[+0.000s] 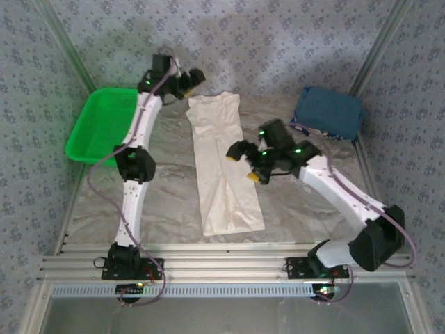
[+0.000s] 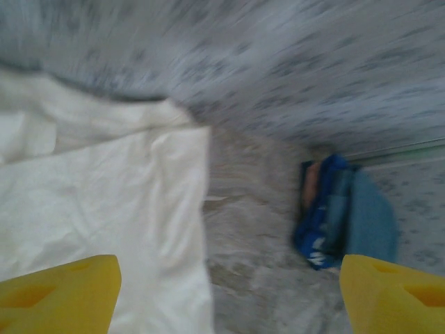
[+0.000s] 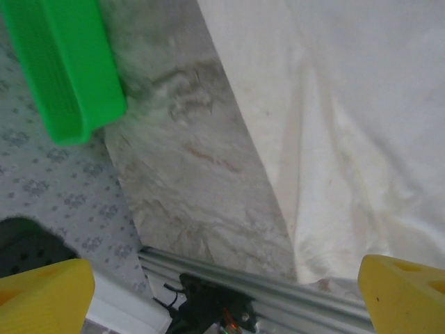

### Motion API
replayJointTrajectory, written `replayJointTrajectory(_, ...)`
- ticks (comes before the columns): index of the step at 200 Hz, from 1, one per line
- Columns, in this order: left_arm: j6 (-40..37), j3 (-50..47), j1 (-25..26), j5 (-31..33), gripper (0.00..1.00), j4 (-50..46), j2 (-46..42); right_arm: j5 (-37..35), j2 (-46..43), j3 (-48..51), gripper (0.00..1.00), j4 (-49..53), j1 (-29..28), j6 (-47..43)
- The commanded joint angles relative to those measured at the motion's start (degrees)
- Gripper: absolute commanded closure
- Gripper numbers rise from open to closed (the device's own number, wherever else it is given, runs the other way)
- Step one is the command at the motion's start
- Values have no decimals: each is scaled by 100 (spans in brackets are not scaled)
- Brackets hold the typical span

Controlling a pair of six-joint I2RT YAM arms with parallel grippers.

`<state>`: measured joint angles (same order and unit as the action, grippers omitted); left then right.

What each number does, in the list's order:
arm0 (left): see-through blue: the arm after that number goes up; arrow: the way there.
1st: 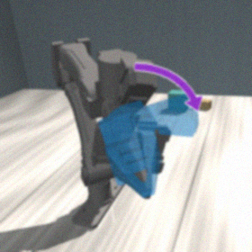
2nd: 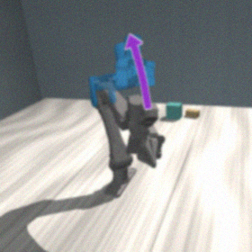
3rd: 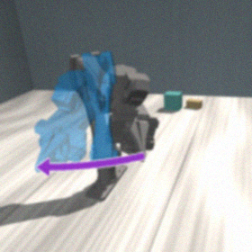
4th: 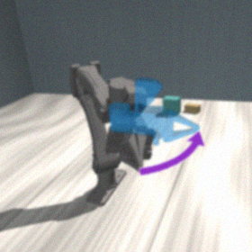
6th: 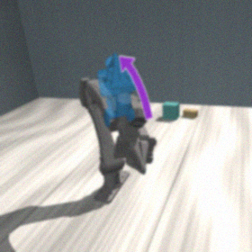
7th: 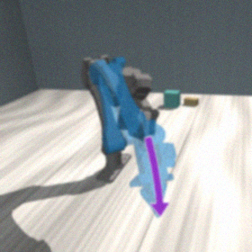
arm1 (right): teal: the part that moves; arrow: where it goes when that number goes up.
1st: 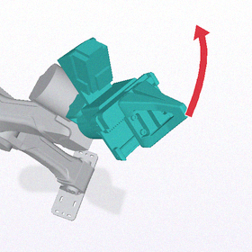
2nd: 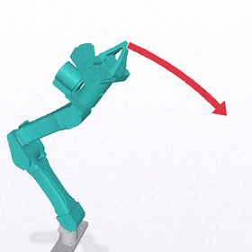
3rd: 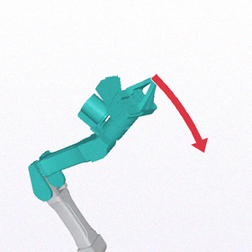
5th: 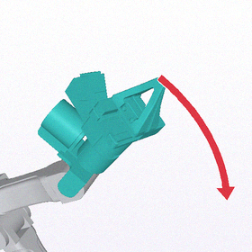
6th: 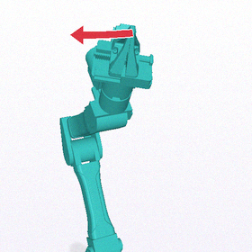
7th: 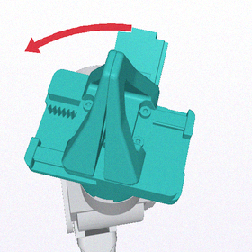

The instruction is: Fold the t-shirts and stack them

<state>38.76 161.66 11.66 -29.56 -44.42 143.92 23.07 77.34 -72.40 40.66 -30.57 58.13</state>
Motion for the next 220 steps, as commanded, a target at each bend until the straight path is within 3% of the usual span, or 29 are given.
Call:
replayJointTrajectory(1,-558,-87,15,76,18,-1468,-1361,581,123,-26,1,1623,636,-2035)
replayJointTrajectory(22,-1017,-1130,312,389,18,-2551,-2197,890,184,272,3,2126,987,-3205)
replayJointTrajectory(38,-1272,-2781,821,759,17,-2737,-3077,1158,214,812,5,2018,1076,-3466)
replayJointTrajectory(72,199,-7929,1518,617,22,-983,-5349,1535,319,1777,17,1241,1097,-3432)
replayJointTrajectory(102,1717,-10465,2224,601,25,478,-6559,1614,583,2062,25,1169,1038,-3693)
replayJointTrajectory(139,2730,-11683,2977,727,32,1721,-6627,1577,1146,2117,36,1203,808,-4025)
replayJointTrajectory(185,3215,-12293,3286,821,37,2265,-6453,1338,1538,2116,44,1120,307,-4033)
replayJointTrajectory(220,3627,-12668,3499,733,43,2773,-6257,1139,1547,2207,44,1101,252,-3979)
